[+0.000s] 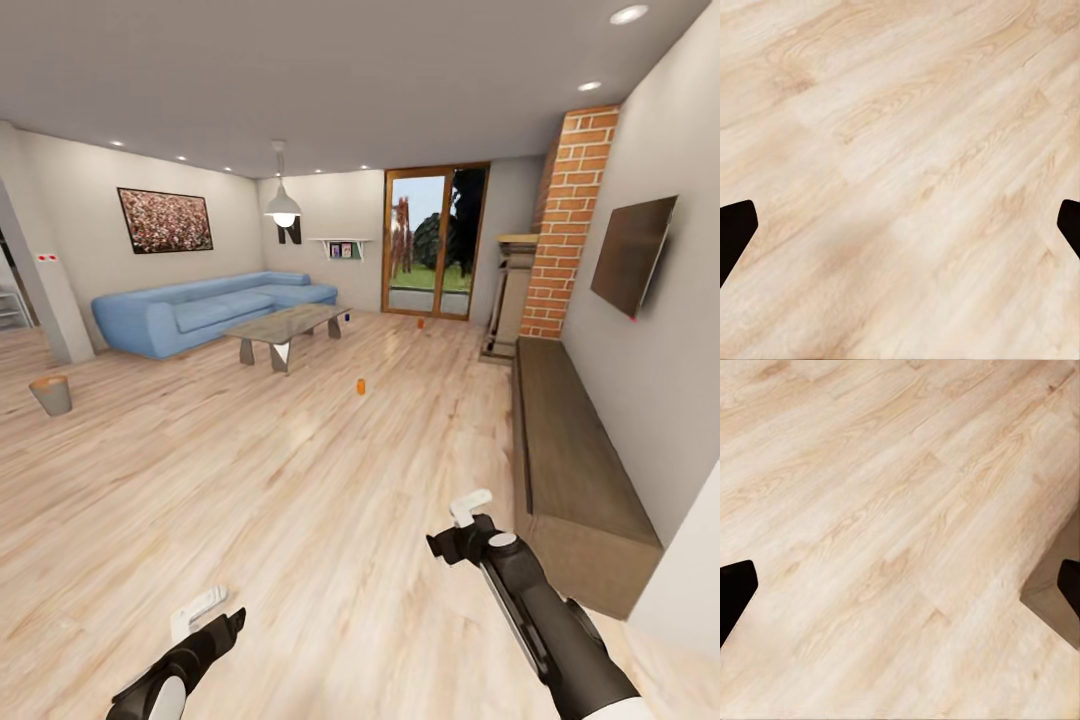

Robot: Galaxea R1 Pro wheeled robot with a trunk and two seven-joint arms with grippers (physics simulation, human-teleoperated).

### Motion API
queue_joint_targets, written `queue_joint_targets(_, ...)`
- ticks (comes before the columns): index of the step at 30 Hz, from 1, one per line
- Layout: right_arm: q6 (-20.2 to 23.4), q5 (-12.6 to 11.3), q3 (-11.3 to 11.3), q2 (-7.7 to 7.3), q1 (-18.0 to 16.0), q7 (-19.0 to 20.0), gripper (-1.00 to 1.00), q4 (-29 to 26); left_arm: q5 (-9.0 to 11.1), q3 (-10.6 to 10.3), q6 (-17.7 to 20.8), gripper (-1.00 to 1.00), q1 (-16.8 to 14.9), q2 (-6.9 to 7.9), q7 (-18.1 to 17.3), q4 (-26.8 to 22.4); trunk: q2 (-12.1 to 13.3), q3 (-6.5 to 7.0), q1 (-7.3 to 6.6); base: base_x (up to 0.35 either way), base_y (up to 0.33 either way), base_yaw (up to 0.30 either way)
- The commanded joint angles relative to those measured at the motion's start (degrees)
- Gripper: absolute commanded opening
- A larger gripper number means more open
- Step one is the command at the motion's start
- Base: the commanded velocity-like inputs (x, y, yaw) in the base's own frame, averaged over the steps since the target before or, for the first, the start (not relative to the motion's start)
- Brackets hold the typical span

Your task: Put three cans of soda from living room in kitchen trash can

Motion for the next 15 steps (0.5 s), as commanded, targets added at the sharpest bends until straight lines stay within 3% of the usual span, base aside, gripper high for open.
queue_joint_targets(1,0.14,0.04,-0.01,0.16,0.03,0.03,1.00,-0.34,0.00,0.02,0.00,1.00,-0.02,0.02,0.00,0.03,0.00,0.00,0.00,0.349,0.000,0.000)
queue_joint_targets(8,2.15,-0.02,0.03,0.42,0.19,0.03,1.00,-1.21,0.34,0.13,0.07,1.00,-0.06,0.27,-0.07,0.96,0.00,0.00,0.00,0.349,0.000,0.000)
queue_joint_targets(11,3.63,-0.08,0.11,0.47,0.34,0.07,1.00,-2.00,3.03,0.17,0.12,1.00,-0.15,0.53,-0.05,1.62,0.00,0.00,0.00,0.349,0.000,0.007)
queue_joint_targets(15,6.25,-0.08,0.25,0.56,0.58,0.18,1.00,-2.69,4.60,0.15,0.29,1.00,-0.38,0.67,0.06,2.86,0.00,0.00,0.00,0.349,0.000,0.158)
